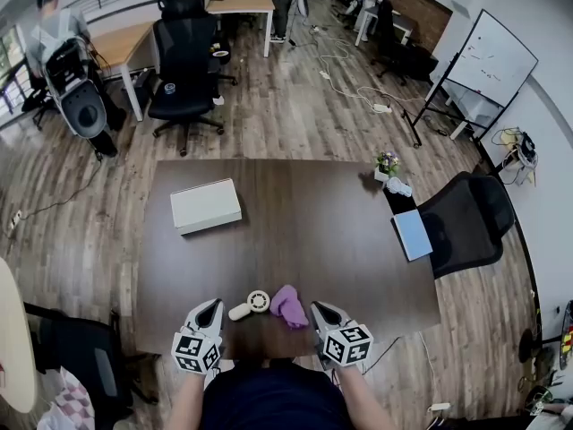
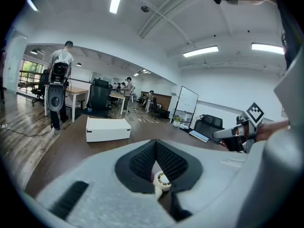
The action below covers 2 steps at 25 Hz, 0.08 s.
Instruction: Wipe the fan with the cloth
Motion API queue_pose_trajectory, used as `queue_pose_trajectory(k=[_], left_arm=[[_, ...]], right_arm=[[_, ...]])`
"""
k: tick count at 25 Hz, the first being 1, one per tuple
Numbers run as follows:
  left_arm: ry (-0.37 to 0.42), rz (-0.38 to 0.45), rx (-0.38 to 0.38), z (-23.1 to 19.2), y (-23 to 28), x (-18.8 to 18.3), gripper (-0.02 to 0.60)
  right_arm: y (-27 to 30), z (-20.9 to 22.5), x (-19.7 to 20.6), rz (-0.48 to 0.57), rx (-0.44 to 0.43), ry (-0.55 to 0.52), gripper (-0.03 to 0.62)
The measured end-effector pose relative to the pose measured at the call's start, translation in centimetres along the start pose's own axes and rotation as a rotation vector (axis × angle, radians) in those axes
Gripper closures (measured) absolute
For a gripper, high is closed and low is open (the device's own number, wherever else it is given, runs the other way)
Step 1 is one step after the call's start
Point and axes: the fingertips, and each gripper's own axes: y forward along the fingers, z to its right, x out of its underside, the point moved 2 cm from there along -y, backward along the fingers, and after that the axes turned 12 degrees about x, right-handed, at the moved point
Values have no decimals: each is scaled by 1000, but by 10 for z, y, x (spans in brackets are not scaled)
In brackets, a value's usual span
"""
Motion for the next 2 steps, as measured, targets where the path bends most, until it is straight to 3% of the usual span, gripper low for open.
queue_pose_trajectory(k=[2], left_arm=[[0, -1, 3, 0, 2, -1, 589]], right_arm=[[0, 2, -1, -2, 0, 0, 585]])
